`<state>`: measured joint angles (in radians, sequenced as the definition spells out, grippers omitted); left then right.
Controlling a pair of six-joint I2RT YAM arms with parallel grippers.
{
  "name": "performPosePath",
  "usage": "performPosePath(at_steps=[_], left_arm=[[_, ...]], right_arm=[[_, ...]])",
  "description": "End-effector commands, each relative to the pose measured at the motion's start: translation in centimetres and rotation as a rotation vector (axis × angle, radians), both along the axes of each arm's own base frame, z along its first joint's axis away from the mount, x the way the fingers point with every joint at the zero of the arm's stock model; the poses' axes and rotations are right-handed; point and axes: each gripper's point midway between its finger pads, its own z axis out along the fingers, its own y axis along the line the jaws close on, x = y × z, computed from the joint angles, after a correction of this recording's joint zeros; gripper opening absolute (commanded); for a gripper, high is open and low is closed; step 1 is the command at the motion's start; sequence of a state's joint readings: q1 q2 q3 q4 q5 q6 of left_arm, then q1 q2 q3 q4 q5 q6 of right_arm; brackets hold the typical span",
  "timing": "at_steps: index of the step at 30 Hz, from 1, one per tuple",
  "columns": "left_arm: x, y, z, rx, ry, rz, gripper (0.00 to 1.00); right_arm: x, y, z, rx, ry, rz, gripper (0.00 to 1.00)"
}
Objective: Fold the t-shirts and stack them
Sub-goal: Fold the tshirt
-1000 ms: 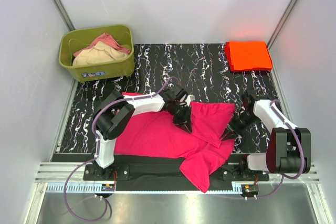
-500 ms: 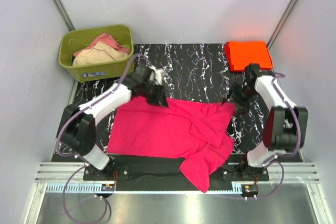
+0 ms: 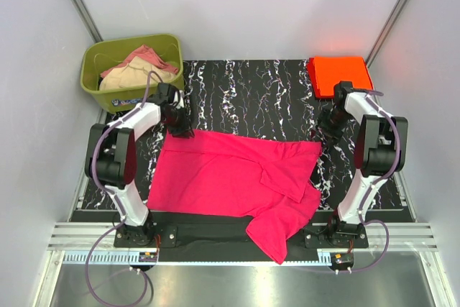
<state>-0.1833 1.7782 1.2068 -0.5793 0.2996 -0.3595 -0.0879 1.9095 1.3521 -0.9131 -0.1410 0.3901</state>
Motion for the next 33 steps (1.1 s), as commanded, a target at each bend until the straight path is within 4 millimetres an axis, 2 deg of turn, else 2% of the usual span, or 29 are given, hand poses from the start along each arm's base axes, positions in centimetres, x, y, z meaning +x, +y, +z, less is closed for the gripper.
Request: performPosePath(at_steps=[1, 2, 5, 8, 9, 11, 15, 20, 23, 26, 28, 31, 33], left_arm=[[2.1, 2.4, -0.1, 0.039, -0.024, 0.07, 0.31], [2.0, 2.8, -0.8, 0.041, -0.003, 0.08, 0.32], [1.8, 3.9, -1.8, 0.05, 0.03, 0.107, 0.32], [1.6, 4.4, -2.4, 0.055, 0.047, 0.117, 0.33], [1.5, 4.4, -2.5, 0.056, 0.052, 0.116, 0.33], [1.4, 4.5, -2.7, 0.062, 0.058, 0.12, 0.33], [1.3, 4.8, -3.2, 0.07, 0.074, 0.133, 0.33], [1.2, 5.1, -3.8, 0.074, 0.098, 0.143, 0.33], [1.1, 5.2, -3.7, 0.069, 0.101, 0.143, 0.33], [1.2, 5.1, -2.8, 0.066, 0.073, 0.123, 0.33], [1.5, 5.4, -1.4, 0.085, 0.025, 0.116, 0.33], [2.3, 6.3, 0.9, 0.127, -0.055, 0.119, 0.36], [2.7, 6.6, 1.8, 0.145, -0.081, 0.119, 0.41]], right_arm=[[1.7, -0.4, 0.0, -0.014, -0.049, 0.04, 0.6], [1.7, -0.3, -0.2, -0.006, -0.045, 0.04, 0.54], [1.3, 0.0, -0.7, 0.009, -0.038, 0.039, 0.52], [0.8, -0.5, -0.6, -0.022, -0.05, 0.042, 0.64], [0.9, -0.6, -0.2, -0.028, -0.065, 0.049, 0.71], [0.6, -0.7, -0.2, -0.038, -0.07, 0.055, 0.75], [0.3, -0.6, 0.4, -0.036, -0.086, 0.069, 0.75], [-1.0, -0.8, -0.7, -0.044, -0.048, 0.082, 0.71], [-0.6, -1.3, 0.1, -0.076, -0.08, 0.084, 0.72], [0.3, -1.3, 1.0, -0.072, -0.112, 0.09, 0.78], [0.8, -1.0, 1.8, -0.055, -0.133, 0.09, 0.84], [0.9, -0.3, 2.4, -0.021, -0.144, 0.087, 0.87], [0.5, -0.1, 2.7, -0.015, -0.151, 0.087, 0.86]])
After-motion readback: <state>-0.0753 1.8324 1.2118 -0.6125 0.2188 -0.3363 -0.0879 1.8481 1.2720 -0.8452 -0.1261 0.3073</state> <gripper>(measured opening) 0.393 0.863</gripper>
